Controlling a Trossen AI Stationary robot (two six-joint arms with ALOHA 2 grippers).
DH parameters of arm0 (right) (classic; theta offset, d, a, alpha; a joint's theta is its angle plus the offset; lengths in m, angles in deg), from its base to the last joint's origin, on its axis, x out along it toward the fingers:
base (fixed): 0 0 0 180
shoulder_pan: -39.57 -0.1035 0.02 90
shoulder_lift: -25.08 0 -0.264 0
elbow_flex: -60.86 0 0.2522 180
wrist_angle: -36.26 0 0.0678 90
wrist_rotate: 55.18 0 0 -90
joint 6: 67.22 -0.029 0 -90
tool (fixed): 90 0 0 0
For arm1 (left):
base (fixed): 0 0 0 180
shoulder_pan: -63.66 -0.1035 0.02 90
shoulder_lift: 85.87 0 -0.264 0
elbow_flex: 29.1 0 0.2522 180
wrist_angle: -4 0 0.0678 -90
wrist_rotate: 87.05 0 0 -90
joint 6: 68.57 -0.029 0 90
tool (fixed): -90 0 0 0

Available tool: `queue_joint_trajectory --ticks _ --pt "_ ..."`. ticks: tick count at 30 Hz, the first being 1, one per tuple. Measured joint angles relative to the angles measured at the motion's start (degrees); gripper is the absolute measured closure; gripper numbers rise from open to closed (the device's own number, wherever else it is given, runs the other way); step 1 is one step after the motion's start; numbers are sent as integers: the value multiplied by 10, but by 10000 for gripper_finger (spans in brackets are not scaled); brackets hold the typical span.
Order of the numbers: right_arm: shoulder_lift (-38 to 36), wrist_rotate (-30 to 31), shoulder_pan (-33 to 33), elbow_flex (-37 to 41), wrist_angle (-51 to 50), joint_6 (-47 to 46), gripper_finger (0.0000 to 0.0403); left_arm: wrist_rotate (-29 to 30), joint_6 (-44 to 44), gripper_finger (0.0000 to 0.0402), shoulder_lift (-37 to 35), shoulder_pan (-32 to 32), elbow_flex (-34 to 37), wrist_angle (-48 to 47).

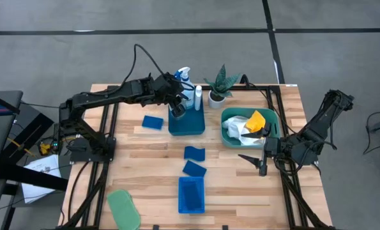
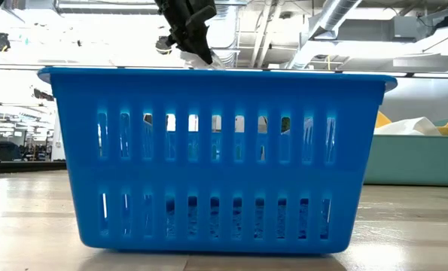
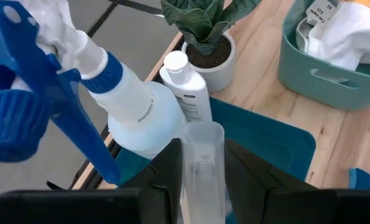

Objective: Pick & Place Kitchen Items
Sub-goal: Put the transparent spray bottle into the blue bin, then put the blue sponge into the blue basket

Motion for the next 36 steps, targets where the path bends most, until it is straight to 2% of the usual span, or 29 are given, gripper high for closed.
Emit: queue_joint_trajectory --ticks 15,24,29,36 --pt "0 0 0 0 -2 0 67 13 -3 297 0 -4 0 -4" --pt "0 0 0 0 -2 0 67 49 -6 240 -3 -2 0 -2" --pt "0 0 0 0 -2 0 67 49 -7 205 -4 0 0 -1" --pt "0 0 0 0 -2 0 67 48 -10 188 -35 10 0 5"
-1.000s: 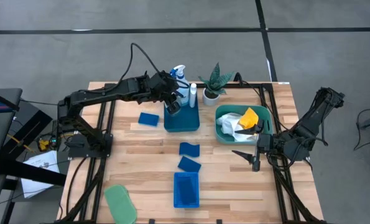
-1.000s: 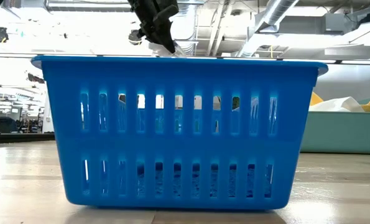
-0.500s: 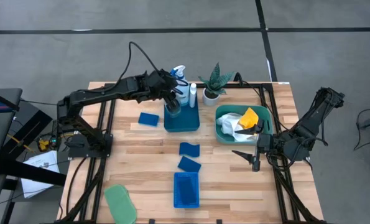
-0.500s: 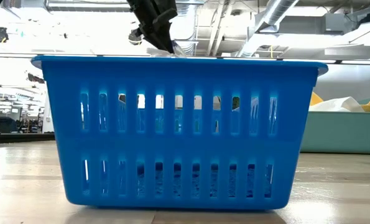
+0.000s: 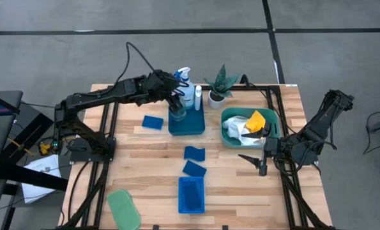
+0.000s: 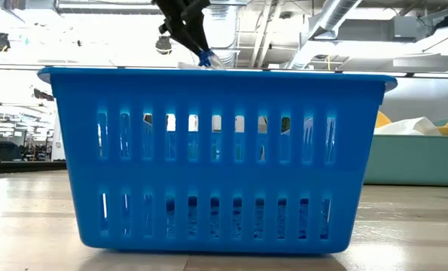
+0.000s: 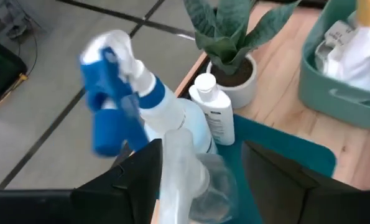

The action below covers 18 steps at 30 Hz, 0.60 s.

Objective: Pick & Place Kitchen Items
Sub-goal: Put the blue sponge into the blue basket

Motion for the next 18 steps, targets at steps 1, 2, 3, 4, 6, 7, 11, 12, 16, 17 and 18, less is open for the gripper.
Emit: queue_joint_trajectory --ticks 1,2,3,4,6,7,11,12,16,17,18 --pt "0 0 0 0 -1 0 67 0 0 188 -8 3 0 -3" --pt "0 0 0 0 -1 0 67 0 0 188 -16 6 0 -2" --pt "0 0 0 0 -1 0 67 -1 0 188 -25 10 0 -3" --pt "0 0 0 0 -1 0 67 -1 0 188 -33 15 0 -2" --pt "0 0 0 0 -1 0 67 -1 0 188 -52 25 0 -6" --pt "0 0 0 0 -1 0 67 -1 1 188 -61 32 0 -8" --pt "0 0 0 0 0 -1 67 -3 14 188 -101 58 0 -20" --pt "0 0 0 0 0 -1 67 -3 18 188 -110 64 0 -31" --pt "0 0 0 0 -1 -6 67 -3 45 188 -146 93 0 -63" --pt "0 0 0 0 -1 -6 67 -4 54 188 -154 101 0 -69" --pt "0 0 0 0 -1 -6 67 -3 59 188 -161 109 1 -73"
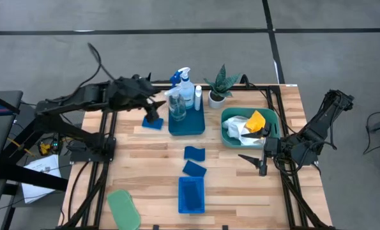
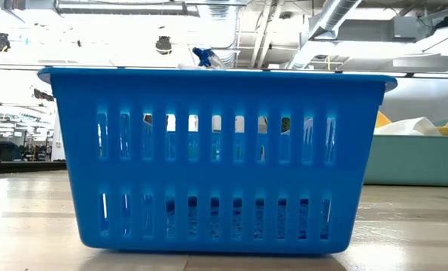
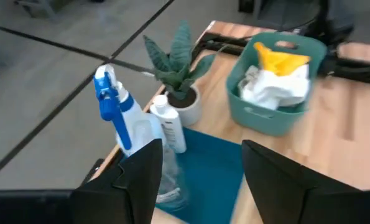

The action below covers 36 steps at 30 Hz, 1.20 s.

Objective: Pick & Place Kitchen Items
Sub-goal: Put the blue sponge into the blue basket

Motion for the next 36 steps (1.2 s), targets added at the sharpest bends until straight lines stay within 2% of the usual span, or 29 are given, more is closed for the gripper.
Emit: queue_joint_trajectory --ticks 5,11,20,25,29,36 --pt "0 0 0 0 1 -4 67 1 32 188 -51 50 47 4" --pt "0 1 1 0 1 -4 67 0 97 188 -132 112 177 65" --pt "0 2 1 0 3 -9 67 -1 77 188 -242 214 449 362" --pt "0 2 4 0 3 -9 67 -6 44 188 -266 266 554 515" --pt "0 2 18 0 3 -15 67 -7 -13 188 -265 302 602 612" --pt "0 -1 45 0 1 -16 67 -6 -54 188 -267 326 604 667"
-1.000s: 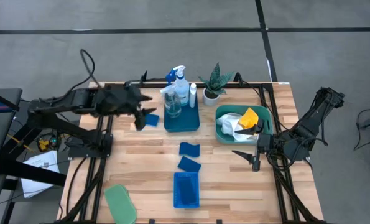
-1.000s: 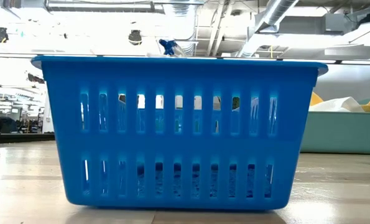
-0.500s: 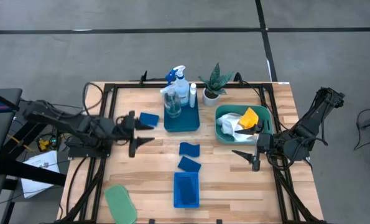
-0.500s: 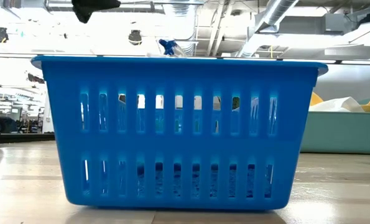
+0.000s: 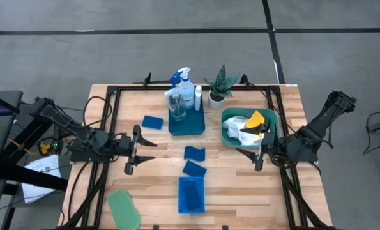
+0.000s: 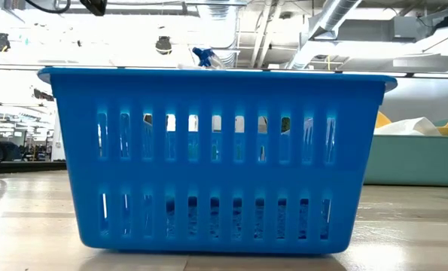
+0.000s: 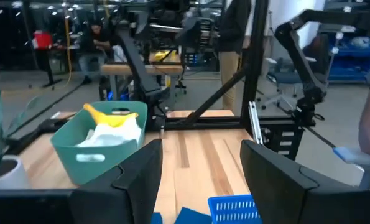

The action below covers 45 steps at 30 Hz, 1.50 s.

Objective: Pick & Place Kitchen Items
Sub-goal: Put the blue sponge into the blue basket

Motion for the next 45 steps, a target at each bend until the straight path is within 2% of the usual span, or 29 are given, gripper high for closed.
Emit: queue_joint_trajectory --ticks 15,22,24,30,32,34,39,43,45 --pt "12 -44 31 0 0 -4 67 0 -8 188 2 9 0 -12" --pt "12 -63 31 0 -3 -4 67 7 -9 188 2 9 0 -61" --pt "12 -63 31 0 -3 -4 67 40 -9 188 10 9 0 -64" --pt "12 -59 31 0 -1 -4 67 261 -40 188 60 -5 0 -73" --pt "12 -59 31 0 0 -4 67 306 -52 188 81 -20 0 -81" --pt "12 -59 31 0 0 -4 67 324 -53 188 102 -41 0 -85" --pt "12 -59 31 0 0 -4 67 317 -44 188 159 -106 0 -123" --pt "12 -59 31 0 0 -4 67 286 25 188 210 -176 0 -165" --pt "12 -59 31 0 0 -4 67 249 61 188 236 -216 0 -188"
